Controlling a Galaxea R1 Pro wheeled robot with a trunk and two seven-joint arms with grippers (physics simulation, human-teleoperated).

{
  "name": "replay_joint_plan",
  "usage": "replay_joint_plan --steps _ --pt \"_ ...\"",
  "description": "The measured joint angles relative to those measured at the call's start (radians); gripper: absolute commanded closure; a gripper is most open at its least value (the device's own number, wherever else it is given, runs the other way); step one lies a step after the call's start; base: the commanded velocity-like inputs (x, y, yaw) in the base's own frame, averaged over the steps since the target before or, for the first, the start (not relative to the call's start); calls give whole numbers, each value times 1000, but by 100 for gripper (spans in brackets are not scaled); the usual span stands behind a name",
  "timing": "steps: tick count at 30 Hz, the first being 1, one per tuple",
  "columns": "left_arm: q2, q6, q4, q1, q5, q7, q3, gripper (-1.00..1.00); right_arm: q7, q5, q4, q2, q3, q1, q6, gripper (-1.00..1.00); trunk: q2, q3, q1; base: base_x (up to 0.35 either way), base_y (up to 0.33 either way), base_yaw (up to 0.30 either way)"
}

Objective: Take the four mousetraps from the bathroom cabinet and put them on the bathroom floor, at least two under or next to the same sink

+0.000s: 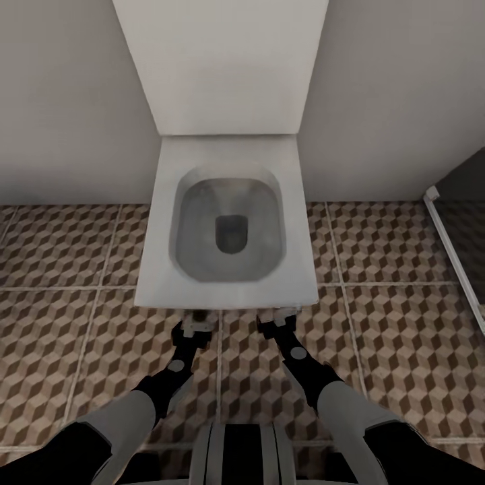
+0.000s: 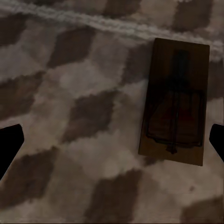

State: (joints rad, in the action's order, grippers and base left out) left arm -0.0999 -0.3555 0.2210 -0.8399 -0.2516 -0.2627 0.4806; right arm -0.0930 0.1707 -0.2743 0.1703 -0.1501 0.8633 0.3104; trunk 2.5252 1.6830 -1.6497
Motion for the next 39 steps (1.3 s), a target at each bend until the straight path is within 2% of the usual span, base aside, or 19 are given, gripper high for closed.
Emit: replay_joint_plan --steps 39 --pt "0 0 -18 0 0 0 1 -100 0 0 0 0 0 0 0 -100 0 0 0 -332 0 0"
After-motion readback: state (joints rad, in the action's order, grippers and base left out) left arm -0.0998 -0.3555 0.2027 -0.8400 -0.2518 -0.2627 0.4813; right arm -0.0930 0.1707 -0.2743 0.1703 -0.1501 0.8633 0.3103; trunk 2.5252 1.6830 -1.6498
